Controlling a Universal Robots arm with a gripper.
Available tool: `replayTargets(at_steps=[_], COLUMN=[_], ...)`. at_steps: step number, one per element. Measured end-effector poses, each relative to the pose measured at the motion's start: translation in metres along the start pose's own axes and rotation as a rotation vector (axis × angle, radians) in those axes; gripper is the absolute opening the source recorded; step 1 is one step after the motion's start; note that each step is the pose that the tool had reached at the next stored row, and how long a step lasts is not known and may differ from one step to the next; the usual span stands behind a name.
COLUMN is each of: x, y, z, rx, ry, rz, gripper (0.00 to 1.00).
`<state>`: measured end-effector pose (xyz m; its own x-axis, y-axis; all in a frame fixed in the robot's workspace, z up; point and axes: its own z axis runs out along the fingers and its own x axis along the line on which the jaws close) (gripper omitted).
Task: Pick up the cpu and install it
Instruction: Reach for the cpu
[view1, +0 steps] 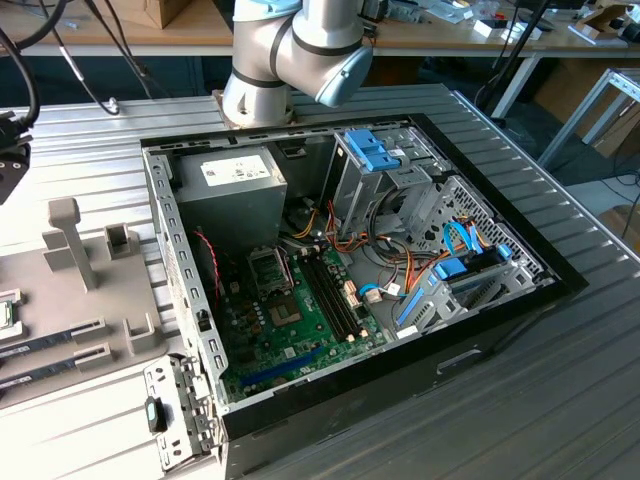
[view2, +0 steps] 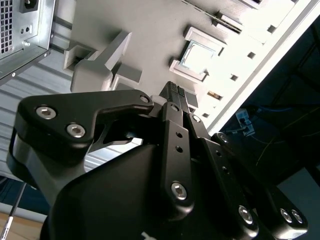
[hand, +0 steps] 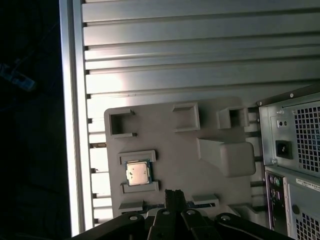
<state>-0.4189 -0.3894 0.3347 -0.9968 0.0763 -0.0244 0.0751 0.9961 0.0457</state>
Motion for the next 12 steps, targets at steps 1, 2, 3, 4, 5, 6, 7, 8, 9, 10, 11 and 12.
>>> replayTargets(at_steps=[1, 2, 3, 4, 5, 6, 7, 8, 9, 10, 11, 12], x=[0.0000, 0.0001, 0.0001, 0.0001, 0.0001, 0.0002, 0.0002, 0.0002, 0.0002, 0.0002, 0.0002, 0.0003], y=[0.0000, -0.0001, -0.0001, -0.0001, -0.0001, -0.0001, -0.0001, -0.0001, -0.0002, -0.0002, -0.0002, -0.0002], z=[0.0005, 0.0007, 0.0010, 0.0012, 0.0017, 0.0021, 0.0023, 0.0027, 0.0031, 0.0034, 0.0037, 0.0042], rx=[0.0001, 0.0000, 0.0000, 0.0001, 0.0001, 0.0000, 0.0001, 0.0000, 0.0001, 0.0001, 0.0001, 0.0001], ry=[0.0000, 0.0001, 0.0001, 0.0001, 0.0001, 0.0001, 0.0001, 0.0000, 0.0001, 0.0001, 0.0001, 0.0001], rz=[0.000, 0.000, 0.000, 0.000, 0.000, 0.000, 0.000, 0.000, 0.000, 0.000, 0.000, 0.000], gripper=[0.11, 0.11, 0.11, 0.11, 0.11, 0.11, 0.11, 0.11, 0.11, 0.11, 0.11, 0.11])
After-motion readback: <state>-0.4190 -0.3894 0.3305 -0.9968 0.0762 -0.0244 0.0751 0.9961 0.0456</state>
